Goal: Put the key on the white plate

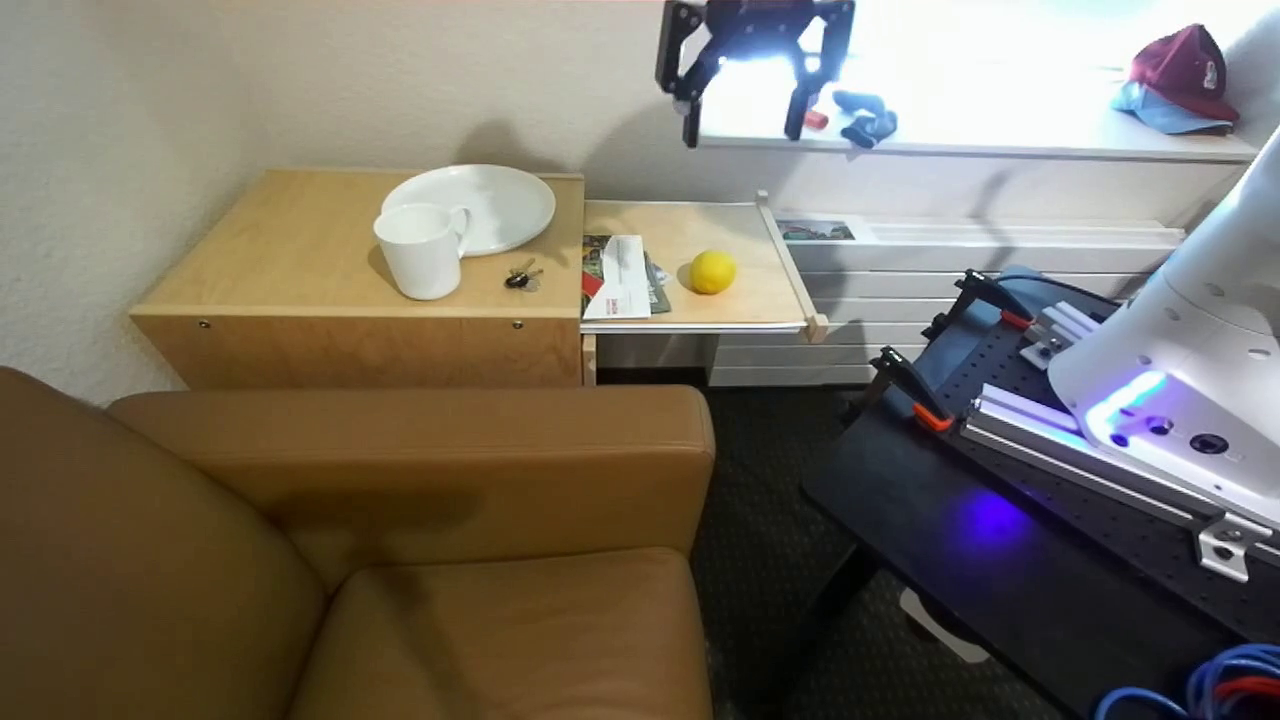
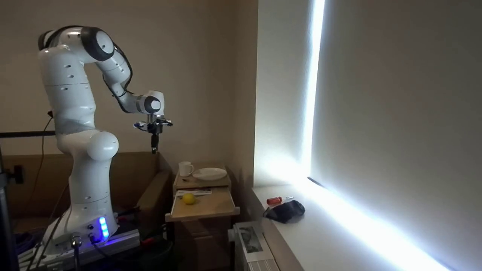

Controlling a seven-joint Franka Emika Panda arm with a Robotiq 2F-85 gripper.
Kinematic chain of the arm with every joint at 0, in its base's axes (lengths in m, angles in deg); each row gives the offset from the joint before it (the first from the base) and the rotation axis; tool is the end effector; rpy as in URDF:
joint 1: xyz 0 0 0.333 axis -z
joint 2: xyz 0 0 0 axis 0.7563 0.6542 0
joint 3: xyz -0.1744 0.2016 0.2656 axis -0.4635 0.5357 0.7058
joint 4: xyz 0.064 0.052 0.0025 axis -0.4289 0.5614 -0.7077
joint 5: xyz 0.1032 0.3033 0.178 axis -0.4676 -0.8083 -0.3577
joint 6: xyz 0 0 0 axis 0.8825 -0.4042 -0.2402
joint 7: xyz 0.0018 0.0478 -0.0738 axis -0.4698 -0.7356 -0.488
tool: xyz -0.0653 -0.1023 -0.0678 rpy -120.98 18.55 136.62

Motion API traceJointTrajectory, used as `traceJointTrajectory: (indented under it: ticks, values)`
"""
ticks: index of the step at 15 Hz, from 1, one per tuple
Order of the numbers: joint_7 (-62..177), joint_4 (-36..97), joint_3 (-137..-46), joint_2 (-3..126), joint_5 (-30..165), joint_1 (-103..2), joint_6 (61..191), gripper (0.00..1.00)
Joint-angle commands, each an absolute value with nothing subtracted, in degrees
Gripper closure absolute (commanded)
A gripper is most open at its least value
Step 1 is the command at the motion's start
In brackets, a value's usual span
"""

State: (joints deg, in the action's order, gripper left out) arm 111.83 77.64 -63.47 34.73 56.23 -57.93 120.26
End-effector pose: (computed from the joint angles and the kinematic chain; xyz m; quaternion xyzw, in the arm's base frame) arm 0.3558 0.2423 0.4088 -0.9616 0.2737 0.0194 0.0044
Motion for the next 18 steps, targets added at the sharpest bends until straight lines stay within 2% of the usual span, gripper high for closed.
traceJointTrajectory:
  ticks: [1,4,9,10,15,18]
  values:
    - [117.69,74.81,-65.18,44.14,52.69,-60.33,132.69,0.0]
    - [123.81,73.21,-66.28,48.37,50.26,-62.49,141.27,0.0]
    - [122.19,73.99,-67.88,47.42,50.0,-64.27,139.47,0.0]
    - [125.25,73.58,-68.84,49.23,55.54,-64.2,138.07,0.0]
    - [147.51,68.19,-75.86,61.63,74.73,-67.28,148.23,0.0]
    - [153.73,61.73,-80.33,69.09,75.22,-70.86,150.28,0.0]
